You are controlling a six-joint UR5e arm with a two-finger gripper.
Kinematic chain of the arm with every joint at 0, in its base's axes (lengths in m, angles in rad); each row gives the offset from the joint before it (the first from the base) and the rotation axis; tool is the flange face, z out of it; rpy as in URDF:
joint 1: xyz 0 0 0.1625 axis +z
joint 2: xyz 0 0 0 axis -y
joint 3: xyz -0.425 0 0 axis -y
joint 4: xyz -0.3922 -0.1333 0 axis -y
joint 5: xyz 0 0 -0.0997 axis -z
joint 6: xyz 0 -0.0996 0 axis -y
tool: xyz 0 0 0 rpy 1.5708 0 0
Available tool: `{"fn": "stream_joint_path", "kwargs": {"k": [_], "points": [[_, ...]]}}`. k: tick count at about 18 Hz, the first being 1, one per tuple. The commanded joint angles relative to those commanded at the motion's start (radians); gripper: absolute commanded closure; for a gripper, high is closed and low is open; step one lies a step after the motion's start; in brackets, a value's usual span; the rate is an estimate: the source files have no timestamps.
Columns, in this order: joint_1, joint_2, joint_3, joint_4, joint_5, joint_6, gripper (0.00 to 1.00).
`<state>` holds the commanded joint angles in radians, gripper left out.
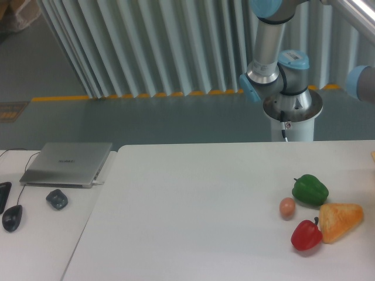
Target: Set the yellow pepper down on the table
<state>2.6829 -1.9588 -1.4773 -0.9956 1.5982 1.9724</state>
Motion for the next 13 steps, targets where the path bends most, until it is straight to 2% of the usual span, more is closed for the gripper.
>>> {"fn": "stream_joint_path", "kwargs": {"k": [4, 8, 13], "points": [[0.0, -0.021, 0.015, 0.0, 0.101, 0.179, 0.0], [-0.003, -0.055, 0.051, 0.003, 0.152, 0.268, 0.0], [0.0, -0.113, 0.066, 0.063, 0.152, 0.283, 0.0]]}}
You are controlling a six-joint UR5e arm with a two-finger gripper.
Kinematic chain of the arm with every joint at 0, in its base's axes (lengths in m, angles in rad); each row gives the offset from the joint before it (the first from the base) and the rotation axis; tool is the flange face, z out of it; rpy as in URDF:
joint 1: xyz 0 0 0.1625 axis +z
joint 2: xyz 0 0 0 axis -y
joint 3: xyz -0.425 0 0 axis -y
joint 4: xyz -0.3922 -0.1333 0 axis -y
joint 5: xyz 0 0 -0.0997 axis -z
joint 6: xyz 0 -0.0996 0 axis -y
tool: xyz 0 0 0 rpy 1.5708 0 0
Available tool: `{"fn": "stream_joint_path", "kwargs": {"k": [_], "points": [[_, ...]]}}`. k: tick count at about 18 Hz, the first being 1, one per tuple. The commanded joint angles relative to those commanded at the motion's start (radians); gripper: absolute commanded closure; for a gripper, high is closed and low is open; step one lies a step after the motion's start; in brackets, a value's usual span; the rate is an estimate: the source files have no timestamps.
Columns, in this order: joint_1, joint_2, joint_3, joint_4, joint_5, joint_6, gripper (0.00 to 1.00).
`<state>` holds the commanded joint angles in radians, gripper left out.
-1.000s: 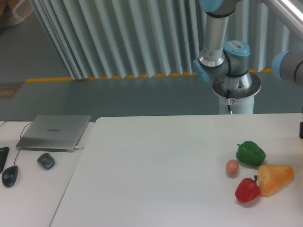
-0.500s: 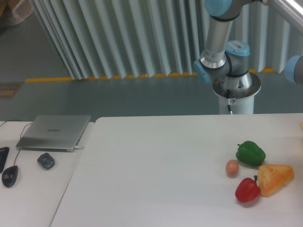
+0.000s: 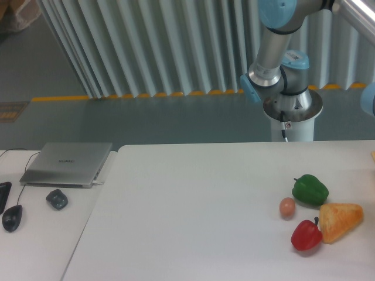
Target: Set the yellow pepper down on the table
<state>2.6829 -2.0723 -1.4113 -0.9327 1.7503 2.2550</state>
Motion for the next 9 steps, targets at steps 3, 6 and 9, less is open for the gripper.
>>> {"fn": "stream_joint_path", "kwargs": {"k": [3, 6, 9], "points": [[0.002, -0.014, 0.0, 0.003, 0.002, 0.002, 0.0], [0.002, -0.015, -0.008, 0.002, 0.003, 0.003, 0.0], [0.002, -0.023, -0.011, 0.003, 0.015, 0.005, 0.0]]}}
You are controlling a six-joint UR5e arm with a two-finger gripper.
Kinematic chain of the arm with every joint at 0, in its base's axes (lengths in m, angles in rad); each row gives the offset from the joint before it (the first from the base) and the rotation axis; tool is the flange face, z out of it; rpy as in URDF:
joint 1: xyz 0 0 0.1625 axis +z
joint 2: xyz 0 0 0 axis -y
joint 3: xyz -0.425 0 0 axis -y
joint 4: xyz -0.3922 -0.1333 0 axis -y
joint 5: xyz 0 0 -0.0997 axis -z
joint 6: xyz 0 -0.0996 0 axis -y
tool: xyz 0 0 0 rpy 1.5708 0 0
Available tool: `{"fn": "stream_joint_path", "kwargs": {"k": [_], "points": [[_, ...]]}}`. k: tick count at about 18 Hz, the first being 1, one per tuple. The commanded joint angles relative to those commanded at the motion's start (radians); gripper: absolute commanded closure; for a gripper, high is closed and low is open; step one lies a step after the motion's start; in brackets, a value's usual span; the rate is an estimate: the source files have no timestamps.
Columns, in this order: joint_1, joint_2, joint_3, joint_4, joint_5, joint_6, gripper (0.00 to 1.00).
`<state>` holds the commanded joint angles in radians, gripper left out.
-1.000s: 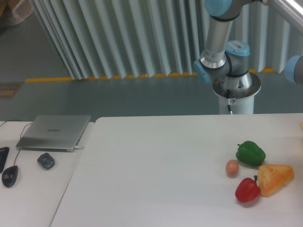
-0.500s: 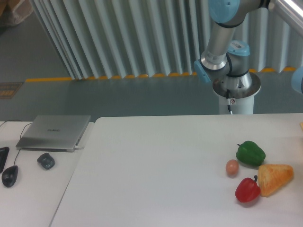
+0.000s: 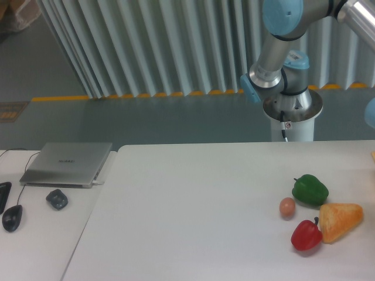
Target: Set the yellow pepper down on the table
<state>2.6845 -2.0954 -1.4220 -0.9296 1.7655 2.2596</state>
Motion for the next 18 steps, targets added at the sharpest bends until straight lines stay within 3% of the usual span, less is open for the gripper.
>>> {"fn": "stream_joint_path", "kwargs": {"k": [7, 18], "points": [[0.023, 0.006, -0.034, -0.003, 0.015, -0.002, 0.0], [0.025, -0.011, -0.023, 0.0, 0.014, -0.011, 0.0]]}}
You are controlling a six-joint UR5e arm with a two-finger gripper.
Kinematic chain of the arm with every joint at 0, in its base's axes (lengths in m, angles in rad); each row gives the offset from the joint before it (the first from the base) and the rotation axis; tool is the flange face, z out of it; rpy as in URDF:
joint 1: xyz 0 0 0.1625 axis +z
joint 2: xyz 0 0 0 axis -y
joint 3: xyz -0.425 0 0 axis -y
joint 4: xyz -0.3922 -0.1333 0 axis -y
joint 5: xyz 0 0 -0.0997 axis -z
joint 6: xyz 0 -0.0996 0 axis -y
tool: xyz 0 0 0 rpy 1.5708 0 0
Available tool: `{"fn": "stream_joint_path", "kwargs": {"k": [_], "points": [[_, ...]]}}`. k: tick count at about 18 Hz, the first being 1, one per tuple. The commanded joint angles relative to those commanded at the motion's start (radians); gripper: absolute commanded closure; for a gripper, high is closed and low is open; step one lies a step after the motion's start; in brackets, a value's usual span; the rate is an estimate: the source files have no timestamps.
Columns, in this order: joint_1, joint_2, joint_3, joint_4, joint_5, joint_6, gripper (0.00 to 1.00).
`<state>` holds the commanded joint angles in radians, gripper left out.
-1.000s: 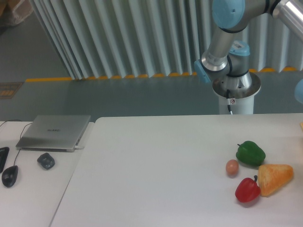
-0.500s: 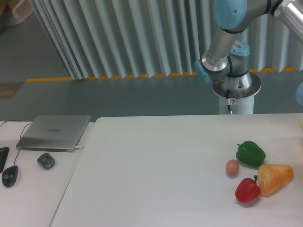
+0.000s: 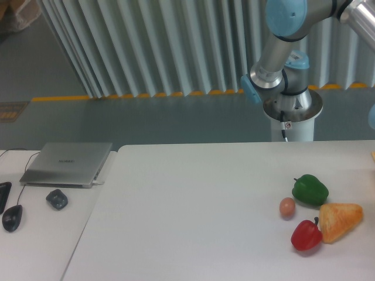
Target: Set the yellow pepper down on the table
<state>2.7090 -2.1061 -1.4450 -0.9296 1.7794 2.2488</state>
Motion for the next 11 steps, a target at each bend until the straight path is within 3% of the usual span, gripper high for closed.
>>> {"fn": "stream_joint_path", "kwargs": {"k": [11], "points": [[0.003, -0.009, 0.0, 0.0, 0.002, -0.005, 0.0]]}}
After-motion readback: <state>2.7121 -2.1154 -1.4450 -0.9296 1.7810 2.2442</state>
